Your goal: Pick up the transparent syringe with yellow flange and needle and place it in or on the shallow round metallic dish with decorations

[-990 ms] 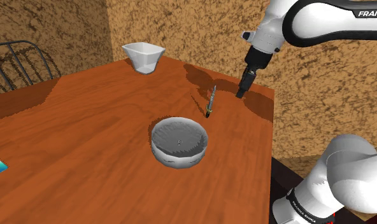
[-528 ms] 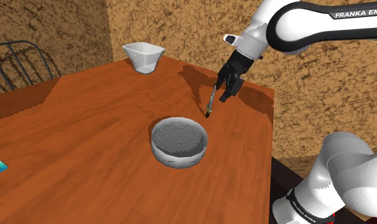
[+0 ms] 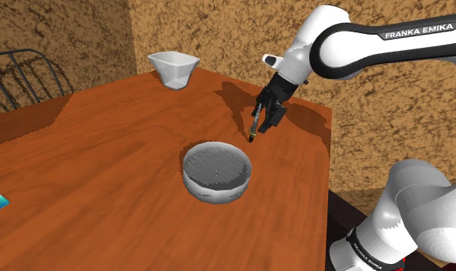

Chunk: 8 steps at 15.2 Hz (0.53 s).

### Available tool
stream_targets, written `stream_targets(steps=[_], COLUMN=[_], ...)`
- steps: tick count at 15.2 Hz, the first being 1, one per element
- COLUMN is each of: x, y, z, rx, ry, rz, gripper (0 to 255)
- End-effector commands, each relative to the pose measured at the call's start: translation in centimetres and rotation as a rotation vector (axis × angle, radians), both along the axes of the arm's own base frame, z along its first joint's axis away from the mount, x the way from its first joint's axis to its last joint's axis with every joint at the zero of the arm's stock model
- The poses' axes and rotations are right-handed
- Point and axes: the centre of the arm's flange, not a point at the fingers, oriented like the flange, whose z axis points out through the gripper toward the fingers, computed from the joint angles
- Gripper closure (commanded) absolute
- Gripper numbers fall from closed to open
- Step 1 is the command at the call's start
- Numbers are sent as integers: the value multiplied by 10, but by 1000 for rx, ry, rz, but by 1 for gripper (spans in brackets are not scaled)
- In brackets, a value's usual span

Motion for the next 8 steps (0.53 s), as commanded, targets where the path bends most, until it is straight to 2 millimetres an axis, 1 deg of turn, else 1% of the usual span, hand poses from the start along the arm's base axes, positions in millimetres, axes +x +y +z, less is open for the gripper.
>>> stream_targets(steps=[1, 6, 7, 8], x=[1, 1, 1, 1], y=[1, 0, 0, 0], z=[-2, -1, -1, -1], rx=[0, 0, 0, 0], ry=[-1, -1, -1, -1], rz=[0, 0, 0, 0], gripper=[0, 0, 255, 255])
